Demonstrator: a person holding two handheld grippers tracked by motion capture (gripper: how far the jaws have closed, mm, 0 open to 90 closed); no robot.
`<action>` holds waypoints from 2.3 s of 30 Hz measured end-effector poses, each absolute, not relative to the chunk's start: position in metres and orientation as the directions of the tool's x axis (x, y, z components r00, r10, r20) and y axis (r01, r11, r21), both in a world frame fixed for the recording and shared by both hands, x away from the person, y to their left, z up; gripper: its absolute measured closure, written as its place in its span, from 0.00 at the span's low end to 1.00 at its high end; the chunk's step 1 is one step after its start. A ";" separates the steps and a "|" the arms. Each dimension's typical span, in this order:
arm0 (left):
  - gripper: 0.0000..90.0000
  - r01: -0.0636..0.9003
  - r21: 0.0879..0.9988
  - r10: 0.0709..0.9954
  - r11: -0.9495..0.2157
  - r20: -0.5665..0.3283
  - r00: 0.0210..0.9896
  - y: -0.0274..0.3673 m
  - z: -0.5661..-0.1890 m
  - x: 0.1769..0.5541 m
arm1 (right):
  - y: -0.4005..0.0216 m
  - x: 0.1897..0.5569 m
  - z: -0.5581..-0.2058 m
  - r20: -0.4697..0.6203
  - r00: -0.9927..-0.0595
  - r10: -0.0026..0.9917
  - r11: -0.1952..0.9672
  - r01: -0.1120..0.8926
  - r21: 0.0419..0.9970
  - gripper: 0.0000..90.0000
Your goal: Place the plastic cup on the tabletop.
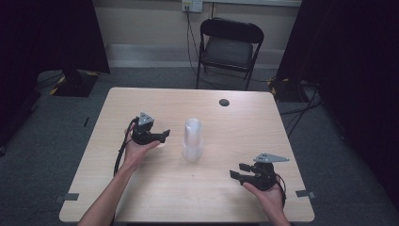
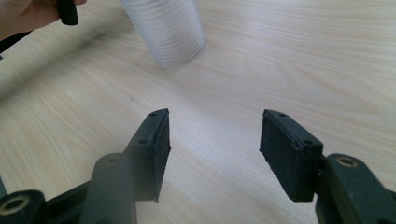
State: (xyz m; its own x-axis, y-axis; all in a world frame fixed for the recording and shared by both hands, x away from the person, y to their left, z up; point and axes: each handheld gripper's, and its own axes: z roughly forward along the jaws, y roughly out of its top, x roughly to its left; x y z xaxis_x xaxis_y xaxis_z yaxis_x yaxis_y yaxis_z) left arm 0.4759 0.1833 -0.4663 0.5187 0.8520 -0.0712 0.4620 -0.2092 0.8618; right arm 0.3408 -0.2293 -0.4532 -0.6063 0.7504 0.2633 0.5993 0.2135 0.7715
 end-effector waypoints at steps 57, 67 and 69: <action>0.20 0.547 0.794 0.860 -0.266 -0.061 0.506 0.233 -0.457 0.418 | -0.238 0.342 -0.452 0.270 -0.574 0.773 0.174 0.602 0.779 0.45; 0.20 0.594 0.773 0.858 -0.225 -0.131 0.496 0.236 -0.446 0.389 | -0.241 0.343 -0.454 0.268 -0.563 0.782 0.170 0.605 0.778 0.45; 0.20 0.595 0.766 0.860 -0.242 -0.114 0.497 0.235 -0.444 0.379 | -0.243 0.343 -0.454 0.265 -0.558 0.786 0.165 0.603 0.780 0.45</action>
State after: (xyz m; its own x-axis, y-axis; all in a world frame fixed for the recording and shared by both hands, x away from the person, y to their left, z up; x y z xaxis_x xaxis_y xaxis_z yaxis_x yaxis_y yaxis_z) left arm 0.3791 0.2346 -0.4443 0.4972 0.8601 -0.1144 0.5953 -0.2422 0.7661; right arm 0.3425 -0.2426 -0.4539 -0.5579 0.7865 0.2649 0.6033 0.1651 0.7803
